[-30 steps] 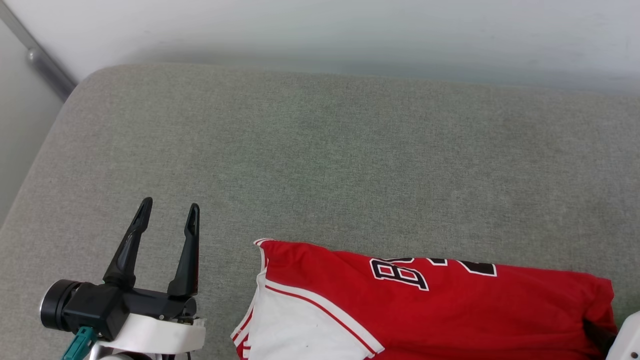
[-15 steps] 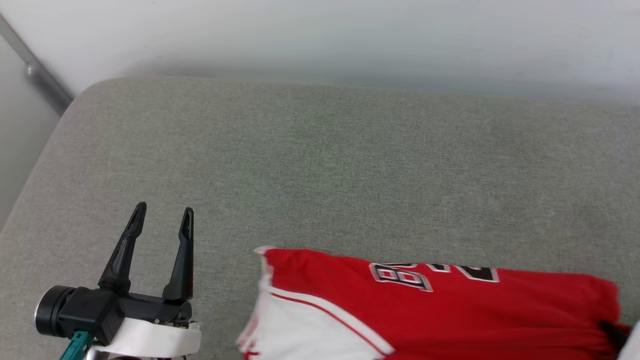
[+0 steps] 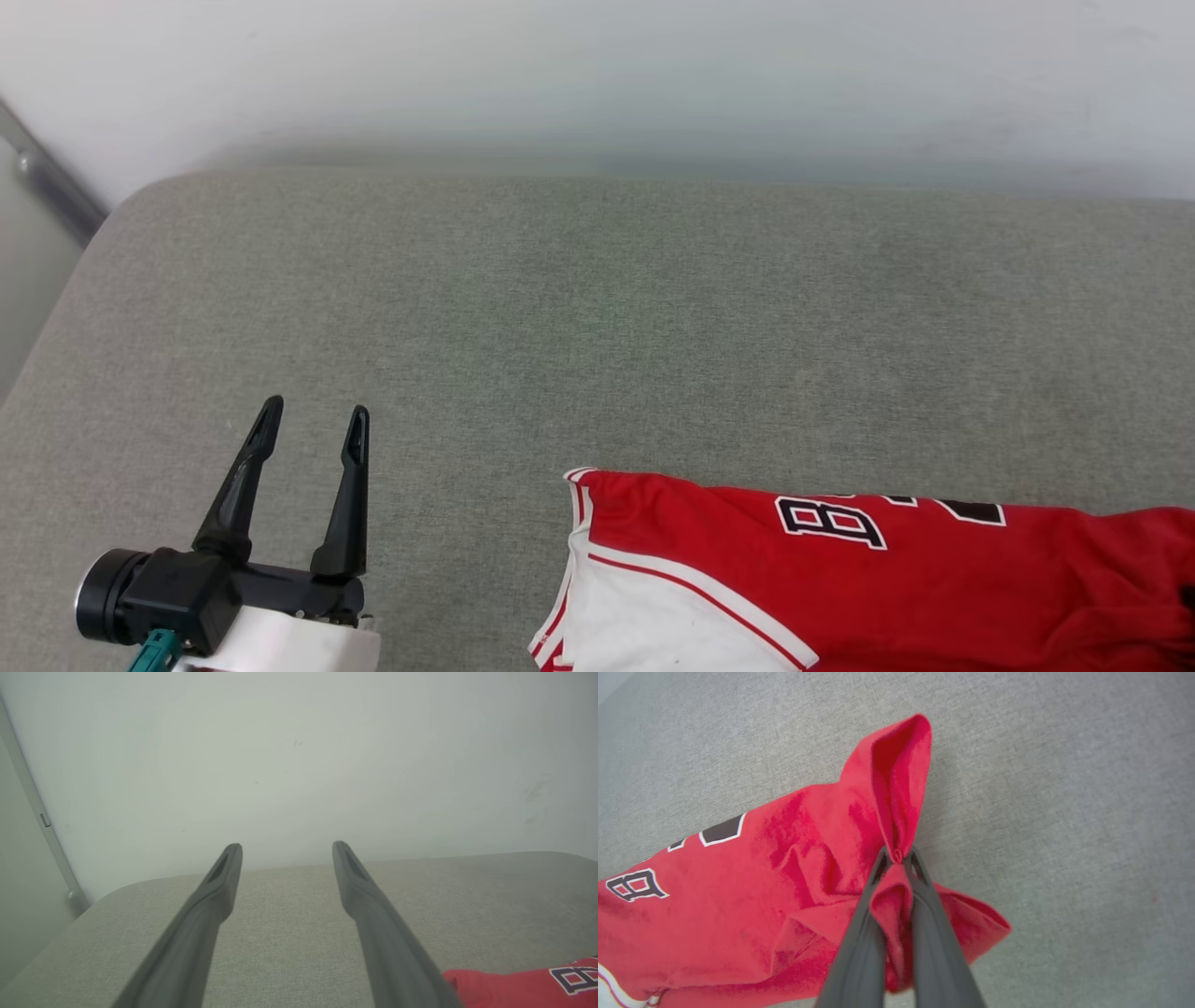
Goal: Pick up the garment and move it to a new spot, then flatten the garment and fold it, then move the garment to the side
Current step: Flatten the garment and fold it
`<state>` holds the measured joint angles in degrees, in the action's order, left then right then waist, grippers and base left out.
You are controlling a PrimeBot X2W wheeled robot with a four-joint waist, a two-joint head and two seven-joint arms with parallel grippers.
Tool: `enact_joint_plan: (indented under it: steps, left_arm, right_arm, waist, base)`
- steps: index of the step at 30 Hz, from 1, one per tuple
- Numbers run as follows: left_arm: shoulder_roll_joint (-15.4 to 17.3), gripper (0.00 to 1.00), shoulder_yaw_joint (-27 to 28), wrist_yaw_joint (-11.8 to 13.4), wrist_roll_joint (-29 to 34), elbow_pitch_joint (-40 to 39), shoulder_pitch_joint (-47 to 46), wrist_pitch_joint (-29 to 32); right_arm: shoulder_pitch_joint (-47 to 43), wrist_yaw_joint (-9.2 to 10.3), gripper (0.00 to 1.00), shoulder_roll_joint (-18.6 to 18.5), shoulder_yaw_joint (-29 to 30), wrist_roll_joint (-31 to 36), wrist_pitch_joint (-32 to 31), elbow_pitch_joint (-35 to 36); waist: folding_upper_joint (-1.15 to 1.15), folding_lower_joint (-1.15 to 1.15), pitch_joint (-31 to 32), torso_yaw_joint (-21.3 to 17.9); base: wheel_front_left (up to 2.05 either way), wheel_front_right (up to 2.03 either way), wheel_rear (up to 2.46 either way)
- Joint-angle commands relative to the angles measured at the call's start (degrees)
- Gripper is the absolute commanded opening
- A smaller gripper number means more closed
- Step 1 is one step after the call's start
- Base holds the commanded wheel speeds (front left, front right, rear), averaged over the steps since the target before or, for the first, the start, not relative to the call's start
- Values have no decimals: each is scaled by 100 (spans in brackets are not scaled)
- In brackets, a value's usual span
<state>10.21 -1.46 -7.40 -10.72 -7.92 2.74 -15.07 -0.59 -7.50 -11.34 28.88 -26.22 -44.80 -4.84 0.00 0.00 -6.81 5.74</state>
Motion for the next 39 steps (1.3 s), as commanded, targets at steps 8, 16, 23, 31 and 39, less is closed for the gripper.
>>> enact_joint_plan:
  steps: [8, 16, 23, 31, 39]
  left_arm:
    - [-58, 100, -69, -9, 6, 31, 71, -12]
    - [-92, 100, -114, -8, -35, 63, 115, -12]
    - [-77, 100, -155, -9, -56, 154, 198, -12]
    - [-77, 100, -236, -10, -73, 199, 146, -12]
    - [-93, 100, -210, -10, -101, 209, 148, -12]
  right_arm:
    - [-399, 2, 0, 390, -837, -260, -538, 1186]
    - [-713, 1, 0, 776, -1801, -615, -948, 1978]
    - [-698, 1, 0, 853, -2715, -860, -839, 1762]
    - [-425, 1, 0, 854, -3539, -1145, -242, 1154]
    - [-10, 1, 0, 851, -4052, -1482, 458, 509]
  waist:
    - [0, 0, 127, -34]
    - [0, 0, 219, 155]
    - [0, 0, 342, 338]
    - [0, 0, 407, 593]
    - [0, 0, 357, 751]
  base:
    - [0, 0, 0]
    - [0, 0, 0]
    - [0, 0, 0]
    - [0, 0, 0]
    - [0, 0, 0]
